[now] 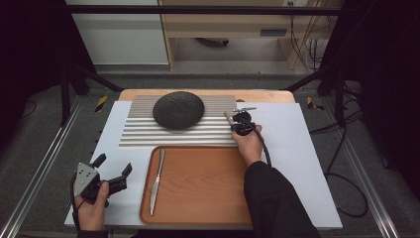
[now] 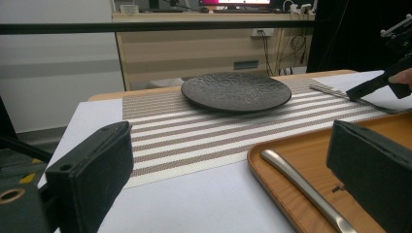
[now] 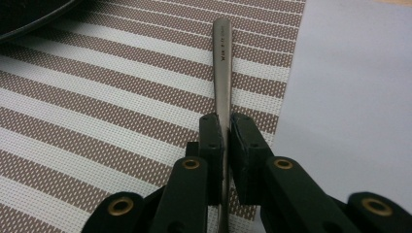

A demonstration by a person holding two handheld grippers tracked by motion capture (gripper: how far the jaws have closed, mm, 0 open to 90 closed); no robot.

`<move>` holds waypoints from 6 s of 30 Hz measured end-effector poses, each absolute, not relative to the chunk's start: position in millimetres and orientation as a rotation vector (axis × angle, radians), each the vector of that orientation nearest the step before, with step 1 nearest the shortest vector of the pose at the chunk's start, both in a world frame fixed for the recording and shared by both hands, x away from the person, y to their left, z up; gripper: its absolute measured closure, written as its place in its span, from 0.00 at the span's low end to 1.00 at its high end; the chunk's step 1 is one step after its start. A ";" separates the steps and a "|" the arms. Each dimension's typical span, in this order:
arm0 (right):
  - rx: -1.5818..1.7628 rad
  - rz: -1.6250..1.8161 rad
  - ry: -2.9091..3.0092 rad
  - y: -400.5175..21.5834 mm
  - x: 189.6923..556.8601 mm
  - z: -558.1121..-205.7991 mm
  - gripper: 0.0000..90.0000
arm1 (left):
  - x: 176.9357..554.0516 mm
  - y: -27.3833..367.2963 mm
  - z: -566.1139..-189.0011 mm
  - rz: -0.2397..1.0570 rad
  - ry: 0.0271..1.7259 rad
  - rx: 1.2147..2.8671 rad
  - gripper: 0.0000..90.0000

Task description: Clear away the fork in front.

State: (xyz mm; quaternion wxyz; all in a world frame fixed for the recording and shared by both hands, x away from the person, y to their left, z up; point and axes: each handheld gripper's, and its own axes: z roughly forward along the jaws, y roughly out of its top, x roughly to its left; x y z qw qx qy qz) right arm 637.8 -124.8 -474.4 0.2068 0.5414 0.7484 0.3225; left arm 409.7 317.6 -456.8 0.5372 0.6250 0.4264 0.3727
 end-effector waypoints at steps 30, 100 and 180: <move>1.364 1.016 2.075 -128.0 620.7 -445.6 0.93 | 409.6 318.4 -456.8 0.889 1.017 1.485 0.03; 1.027 1.496 1.927 -115.1 454.2 -426.2 0.93 | 428.5 192.9 -384.3 0.717 0.772 1.615 0.05; 0.908 1.580 1.996 -66.0 443.9 -426.2 0.95 | 462.8 150.5 -381.8 0.397 0.764 1.620 0.97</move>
